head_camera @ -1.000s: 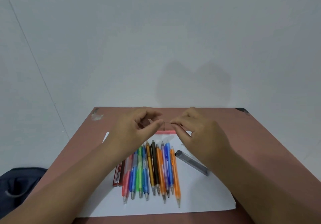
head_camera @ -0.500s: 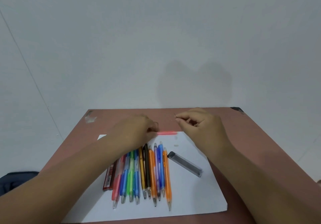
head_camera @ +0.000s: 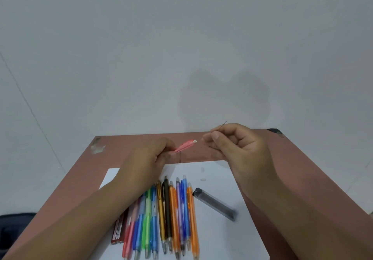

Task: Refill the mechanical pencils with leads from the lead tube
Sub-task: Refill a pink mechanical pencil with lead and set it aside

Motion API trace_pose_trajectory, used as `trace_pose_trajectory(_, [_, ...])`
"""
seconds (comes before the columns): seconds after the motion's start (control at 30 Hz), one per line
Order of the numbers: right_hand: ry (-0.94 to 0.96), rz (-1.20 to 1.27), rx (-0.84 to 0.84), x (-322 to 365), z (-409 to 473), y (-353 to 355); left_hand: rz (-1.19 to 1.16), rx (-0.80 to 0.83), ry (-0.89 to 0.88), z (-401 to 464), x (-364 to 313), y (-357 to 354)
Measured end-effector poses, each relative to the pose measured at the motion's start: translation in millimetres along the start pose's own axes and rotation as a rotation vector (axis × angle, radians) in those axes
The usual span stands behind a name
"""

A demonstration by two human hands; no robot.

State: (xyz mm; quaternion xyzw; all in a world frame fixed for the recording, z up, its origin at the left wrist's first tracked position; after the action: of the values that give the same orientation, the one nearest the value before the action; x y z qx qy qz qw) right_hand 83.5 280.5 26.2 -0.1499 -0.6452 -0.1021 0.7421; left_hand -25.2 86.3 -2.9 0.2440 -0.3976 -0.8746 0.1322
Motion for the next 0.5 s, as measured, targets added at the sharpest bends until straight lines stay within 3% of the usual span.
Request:
trace_pose_trajectory(0.2, [0.020, 0.140, 0.175, 16, -17, -18, -0.042, -0.146, -0.166, -2, 1, 4])
trace_pose_trajectory(0.5, [0.273, -0.020, 0.142, 29, -34, -30, -0.038, -0.268, -0.274, -5, -11, 15])
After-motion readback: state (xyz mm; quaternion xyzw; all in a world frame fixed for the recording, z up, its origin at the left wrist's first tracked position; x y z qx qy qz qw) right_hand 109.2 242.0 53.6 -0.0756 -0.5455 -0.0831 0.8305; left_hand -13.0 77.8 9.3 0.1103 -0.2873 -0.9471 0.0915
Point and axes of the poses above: each hand's wrist, its own z-axis towards the middle knuckle, its own y-axis out of the back of the hand, x = y × z, the point moved 4 cm from there along z, towards the middle knuckle, and after that the axes turned 15 degrees about -y, right-handed, at the moved point
